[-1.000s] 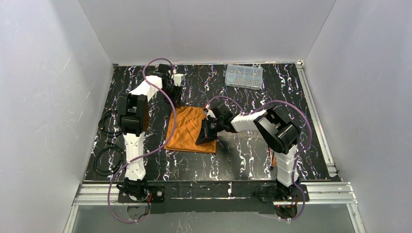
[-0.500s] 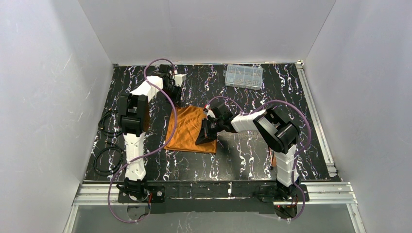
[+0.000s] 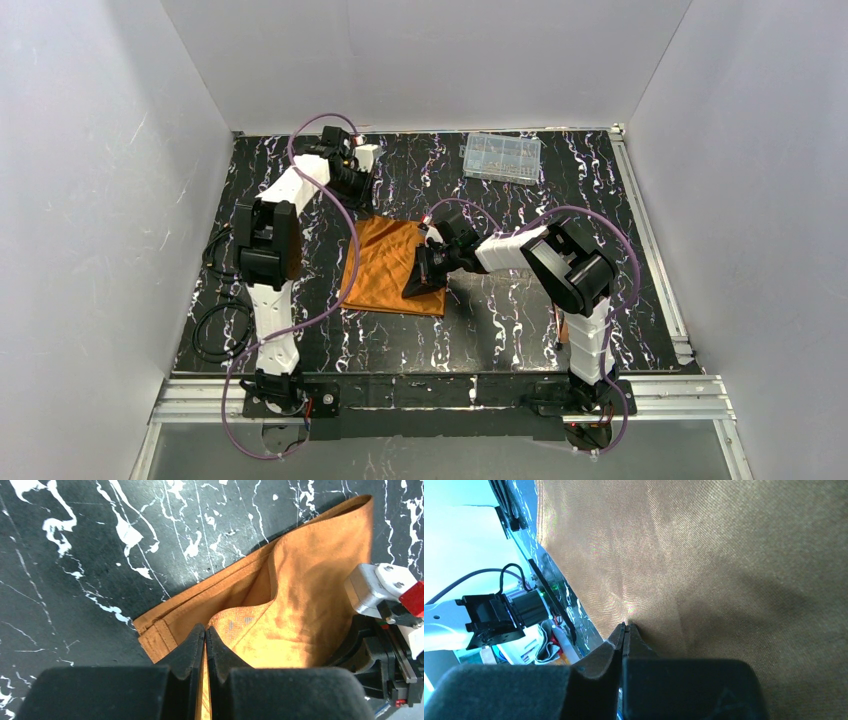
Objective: Fold the napkin into a case and place the utensils inside
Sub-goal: Pick up the top corner of the square folded napkin from the center of the board, then fold the top corner of the square-folded napkin at the center of the board.
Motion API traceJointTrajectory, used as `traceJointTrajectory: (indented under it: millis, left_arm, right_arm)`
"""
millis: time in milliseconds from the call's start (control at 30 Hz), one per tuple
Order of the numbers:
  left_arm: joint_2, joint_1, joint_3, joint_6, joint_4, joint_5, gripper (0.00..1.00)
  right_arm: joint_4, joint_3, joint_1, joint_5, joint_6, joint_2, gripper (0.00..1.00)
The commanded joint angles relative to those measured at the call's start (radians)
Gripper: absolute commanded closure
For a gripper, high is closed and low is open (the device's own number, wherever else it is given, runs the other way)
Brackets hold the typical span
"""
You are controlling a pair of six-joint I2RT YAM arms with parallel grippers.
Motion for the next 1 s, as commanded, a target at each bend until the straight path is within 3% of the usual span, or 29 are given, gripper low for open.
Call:
traceJointTrajectory:
  millis: [0,467,567,767,967]
  left_arm:
    - [-0.067,-0.006,-0.040,-0.012,-0.015,0.069,1.00]
    - [-0.258,-0.035,-0.150,-0.104,-0.067,0.128,1.00]
    - [-0.259,-0.039,-0.155,-0.142,-0.108,0.147,1.00]
    - [-0.312,-0.077,-0.243,-0.192,-0.076,0.153,1.00]
    - [-0.374,-0.133,-0.313,-0.241,-0.035,0.154,1.00]
  right_arm:
    - [0.011,0.010,0.005,0.014,-0.007,0.020,0.94]
    - [0.078,0.019,0.003,-0.001,0.028,-0.016,0.91]
    - [0.156,-0.013,-0.005,-0.016,0.070,-0.039,0.84]
    - [0.200,-0.089,-0.062,-0.028,0.126,-0.182,0.52]
    - [0.200,-0.182,-0.127,0.000,0.175,-0.322,0.41]
